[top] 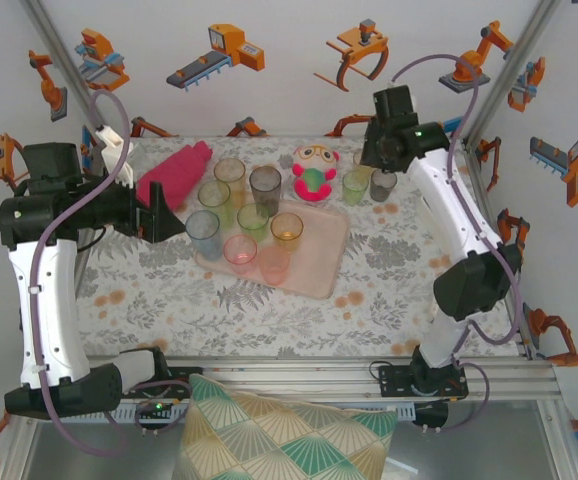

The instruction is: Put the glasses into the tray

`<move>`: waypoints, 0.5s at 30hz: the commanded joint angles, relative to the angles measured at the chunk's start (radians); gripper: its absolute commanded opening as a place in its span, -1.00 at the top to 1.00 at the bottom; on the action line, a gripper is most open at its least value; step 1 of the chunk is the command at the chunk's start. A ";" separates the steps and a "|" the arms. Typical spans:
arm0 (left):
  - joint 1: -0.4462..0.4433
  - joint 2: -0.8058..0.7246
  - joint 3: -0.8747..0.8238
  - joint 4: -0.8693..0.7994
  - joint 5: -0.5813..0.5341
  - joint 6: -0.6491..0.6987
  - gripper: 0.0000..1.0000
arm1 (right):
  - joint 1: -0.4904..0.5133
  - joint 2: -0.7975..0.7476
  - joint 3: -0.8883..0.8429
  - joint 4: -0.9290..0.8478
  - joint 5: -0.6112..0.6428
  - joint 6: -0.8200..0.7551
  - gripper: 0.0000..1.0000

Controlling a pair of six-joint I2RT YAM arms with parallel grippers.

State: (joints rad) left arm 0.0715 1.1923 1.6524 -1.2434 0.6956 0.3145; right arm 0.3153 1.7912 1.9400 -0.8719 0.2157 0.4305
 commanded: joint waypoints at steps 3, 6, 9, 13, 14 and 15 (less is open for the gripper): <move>-0.012 0.020 0.019 -0.053 0.042 0.063 -0.94 | -0.090 0.137 0.091 -0.026 -0.044 -0.056 0.15; -0.026 0.034 0.020 -0.053 0.011 0.058 -0.94 | -0.131 0.201 0.134 -0.018 -0.063 -0.058 0.15; -0.039 0.041 0.020 -0.054 -0.009 0.061 -0.94 | -0.157 0.254 0.172 -0.014 -0.067 -0.059 0.16; -0.048 0.046 0.021 -0.057 -0.010 0.062 -0.94 | -0.182 0.321 0.227 -0.025 -0.078 -0.059 0.17; -0.049 0.046 0.021 -0.056 -0.010 0.062 -0.94 | -0.188 0.340 0.245 -0.034 -0.075 -0.063 0.17; -0.048 0.047 0.022 -0.059 -0.012 0.062 -0.94 | -0.193 0.357 0.260 -0.044 -0.075 -0.065 0.17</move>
State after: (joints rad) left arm 0.0277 1.2358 1.6531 -1.2732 0.6788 0.3519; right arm 0.1360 2.1262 2.1342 -0.8856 0.1478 0.3870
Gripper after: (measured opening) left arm 0.972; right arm 0.415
